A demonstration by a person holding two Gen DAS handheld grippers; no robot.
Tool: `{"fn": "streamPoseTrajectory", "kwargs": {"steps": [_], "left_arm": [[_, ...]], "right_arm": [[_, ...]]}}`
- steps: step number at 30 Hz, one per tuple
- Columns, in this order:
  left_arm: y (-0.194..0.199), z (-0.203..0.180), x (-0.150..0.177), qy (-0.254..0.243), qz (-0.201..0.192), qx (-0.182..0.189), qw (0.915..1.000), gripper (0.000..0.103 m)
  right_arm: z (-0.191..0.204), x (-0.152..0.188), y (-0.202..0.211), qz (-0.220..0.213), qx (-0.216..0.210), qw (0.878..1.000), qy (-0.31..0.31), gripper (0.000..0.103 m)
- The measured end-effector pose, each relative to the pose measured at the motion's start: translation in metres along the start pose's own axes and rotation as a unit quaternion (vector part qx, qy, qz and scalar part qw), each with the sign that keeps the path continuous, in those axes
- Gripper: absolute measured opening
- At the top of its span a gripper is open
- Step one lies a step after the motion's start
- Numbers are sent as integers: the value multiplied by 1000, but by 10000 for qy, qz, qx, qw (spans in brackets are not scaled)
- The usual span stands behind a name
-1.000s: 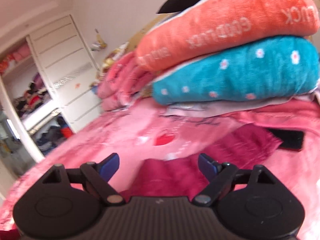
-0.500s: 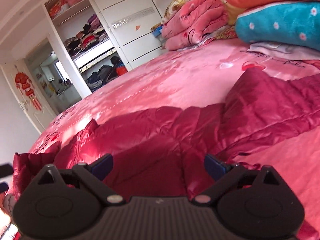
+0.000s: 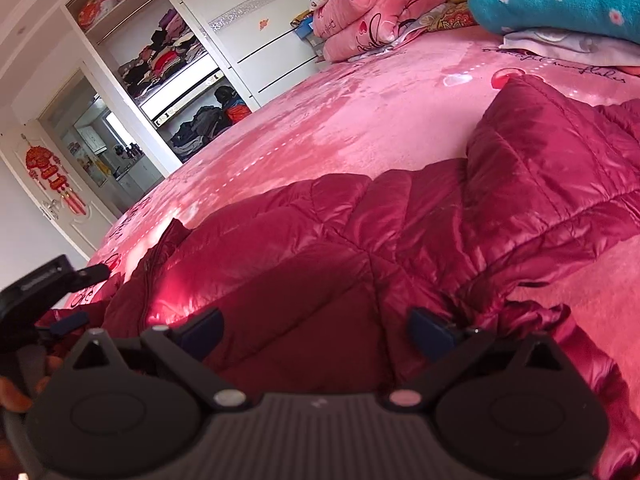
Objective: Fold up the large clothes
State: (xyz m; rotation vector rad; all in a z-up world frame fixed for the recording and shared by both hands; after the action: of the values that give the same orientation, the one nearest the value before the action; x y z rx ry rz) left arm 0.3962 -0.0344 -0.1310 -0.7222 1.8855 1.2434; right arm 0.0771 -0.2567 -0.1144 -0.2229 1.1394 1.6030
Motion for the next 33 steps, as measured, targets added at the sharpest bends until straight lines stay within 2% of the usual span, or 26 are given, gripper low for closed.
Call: {"fn": "streamPoseTrajectory", "kwargs": {"steps": [6, 11, 14, 18, 23, 27, 30, 32, 33], "left_arm": [[-4, -29, 43, -296, 764, 766, 9937, 103], [14, -49, 75, -488, 1295, 1442, 9798, 103], [25, -50, 80, -696, 1445, 1650, 9732, 103], [37, -37, 68, -637, 1486, 1794, 9704, 103], [59, -18, 35, -1237, 1154, 1671, 9713, 103], [48, 5, 4, -1649, 808, 1079, 9771, 103], [24, 23, -11, -1749, 768, 650, 9794, 103], [5, 32, -14, -1987, 910, 433, 9749, 103], [-3, 35, -12, -2187, 1031, 346, 9697, 103]], "right_arm": [[-12, -6, -1, -25, 62, 9997, -255, 100], [-19, -9, 2, -66, 100, 9991, -396, 100], [-22, -10, 1, -67, 137, 9990, -411, 100], [-23, -4, -5, 65, 228, 9994, -271, 102], [-20, 0, -8, 127, 302, 9994, -88, 102], [-21, 1, -8, 147, 292, 9994, -143, 102], [-20, 1, -10, 170, 311, 9993, -86, 102], [-19, 2, -11, 192, 330, 9993, -34, 102], [-19, 2, -11, 197, 333, 9992, -17, 102]]}}
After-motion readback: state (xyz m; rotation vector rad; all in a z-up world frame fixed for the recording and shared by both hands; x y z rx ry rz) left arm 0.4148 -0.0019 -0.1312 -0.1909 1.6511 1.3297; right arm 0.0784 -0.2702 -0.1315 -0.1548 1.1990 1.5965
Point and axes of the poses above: each gripper's, at about its wrist camera, not at the fingertips, and y roughly against the way its jaws point, z to its left, x to its underside, the point moved 8 cm from there along -y, roughly the way its jaws point, and after that the axes turned 2 degrees about -z, right-handed, at the moved point
